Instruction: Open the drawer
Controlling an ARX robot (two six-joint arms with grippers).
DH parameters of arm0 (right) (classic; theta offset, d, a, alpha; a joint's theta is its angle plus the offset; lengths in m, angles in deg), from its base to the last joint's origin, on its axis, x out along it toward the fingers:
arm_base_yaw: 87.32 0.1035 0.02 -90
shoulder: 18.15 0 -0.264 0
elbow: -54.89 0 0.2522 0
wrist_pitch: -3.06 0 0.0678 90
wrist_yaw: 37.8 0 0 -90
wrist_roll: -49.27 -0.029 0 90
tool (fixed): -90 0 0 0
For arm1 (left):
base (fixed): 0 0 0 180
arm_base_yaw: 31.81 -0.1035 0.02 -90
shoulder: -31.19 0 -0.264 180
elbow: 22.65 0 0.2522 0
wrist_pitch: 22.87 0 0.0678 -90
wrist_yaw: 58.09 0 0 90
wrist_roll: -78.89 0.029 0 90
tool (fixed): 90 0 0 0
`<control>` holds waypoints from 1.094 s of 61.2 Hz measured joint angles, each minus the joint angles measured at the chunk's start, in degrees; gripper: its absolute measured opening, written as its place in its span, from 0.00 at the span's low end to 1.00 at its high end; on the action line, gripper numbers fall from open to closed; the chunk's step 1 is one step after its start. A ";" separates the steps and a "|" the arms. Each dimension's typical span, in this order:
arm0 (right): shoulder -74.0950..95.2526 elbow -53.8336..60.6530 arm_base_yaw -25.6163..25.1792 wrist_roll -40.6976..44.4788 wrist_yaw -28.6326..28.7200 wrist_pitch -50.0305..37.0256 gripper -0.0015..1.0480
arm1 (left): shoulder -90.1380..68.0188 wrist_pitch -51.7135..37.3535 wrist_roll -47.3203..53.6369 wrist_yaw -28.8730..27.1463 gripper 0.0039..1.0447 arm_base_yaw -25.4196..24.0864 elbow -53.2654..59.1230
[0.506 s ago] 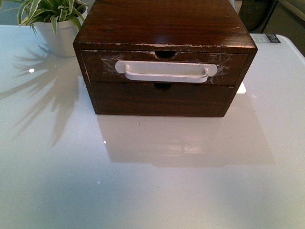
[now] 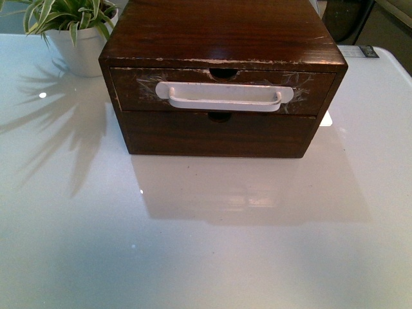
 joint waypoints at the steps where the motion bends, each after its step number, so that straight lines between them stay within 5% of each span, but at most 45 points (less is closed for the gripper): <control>1: 0.00 0.00 0.00 0.00 0.00 0.00 0.91 | 0.00 0.00 0.00 0.00 0.92 0.00 0.00; 23: 0.28 -0.15 0.07 -0.44 -0.50 0.39 0.91 | 0.00 0.00 0.00 0.00 0.92 0.00 0.00; 29: 12.31 -6.62 1.09 -1.27 -6.08 14.71 0.91 | 0.00 0.02 -0.02 0.02 0.92 0.00 0.00; 38: 26.25 -7.80 -1.55 8.79 -0.85 6.91 0.91 | -17.99 18.67 -4.66 12.92 0.92 -0.20 -9.49; 48: 40.81 -9.14 -0.76 27.45 3.13 -6.95 0.91 | -37.75 3.67 -2.08 13.79 0.92 6.95 -12.24; 57: 63.69 -15.06 3.82 49.90 9.46 -17.55 0.91 | -66.88 -22.05 10.71 19.12 0.92 13.11 -21.64; 67: 81.07 -24.09 7.06 63.17 10.95 -20.11 0.91 | -86.31 -27.61 22.69 21.42 0.92 15.04 -31.26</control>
